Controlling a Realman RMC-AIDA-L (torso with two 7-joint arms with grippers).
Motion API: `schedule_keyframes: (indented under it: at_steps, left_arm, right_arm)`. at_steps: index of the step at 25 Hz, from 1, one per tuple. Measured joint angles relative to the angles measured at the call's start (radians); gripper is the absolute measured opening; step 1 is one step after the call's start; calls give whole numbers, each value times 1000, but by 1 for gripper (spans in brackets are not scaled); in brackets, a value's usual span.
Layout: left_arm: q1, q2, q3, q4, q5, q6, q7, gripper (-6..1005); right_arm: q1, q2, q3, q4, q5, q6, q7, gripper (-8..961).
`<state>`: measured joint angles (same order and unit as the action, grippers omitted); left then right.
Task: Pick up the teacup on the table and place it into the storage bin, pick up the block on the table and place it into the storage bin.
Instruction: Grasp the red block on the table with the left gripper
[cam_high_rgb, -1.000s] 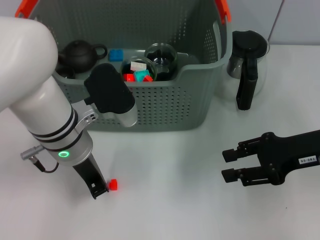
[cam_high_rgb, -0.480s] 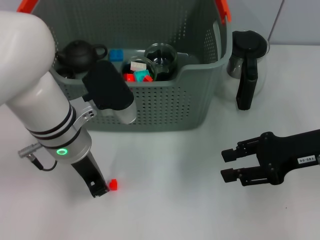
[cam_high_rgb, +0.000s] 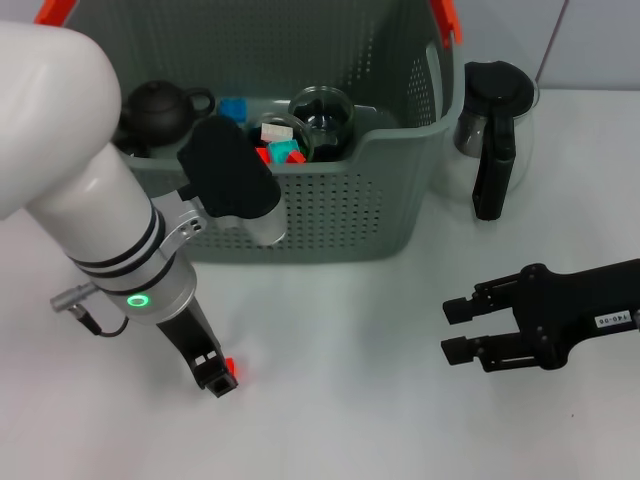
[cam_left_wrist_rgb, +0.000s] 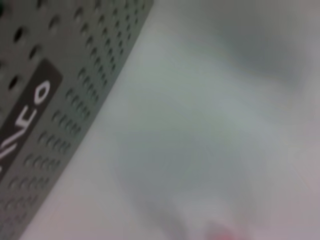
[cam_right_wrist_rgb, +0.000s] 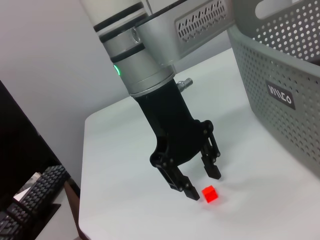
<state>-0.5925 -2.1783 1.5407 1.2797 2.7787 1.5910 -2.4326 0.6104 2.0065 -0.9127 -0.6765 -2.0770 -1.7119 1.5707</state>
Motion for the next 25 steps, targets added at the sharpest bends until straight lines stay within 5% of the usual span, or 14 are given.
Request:
schedule_keyframes:
  at_steps: [3,25]
  left_arm:
    - [-4,0,14,-5,-1,-14,-4,494]
    - [-15,0,44,-34,-1,-42,-25,442]
  right_arm:
    - [2,0,0,0,0,0,0,563]
    - [-3,0,0,0,0,0,0,563]
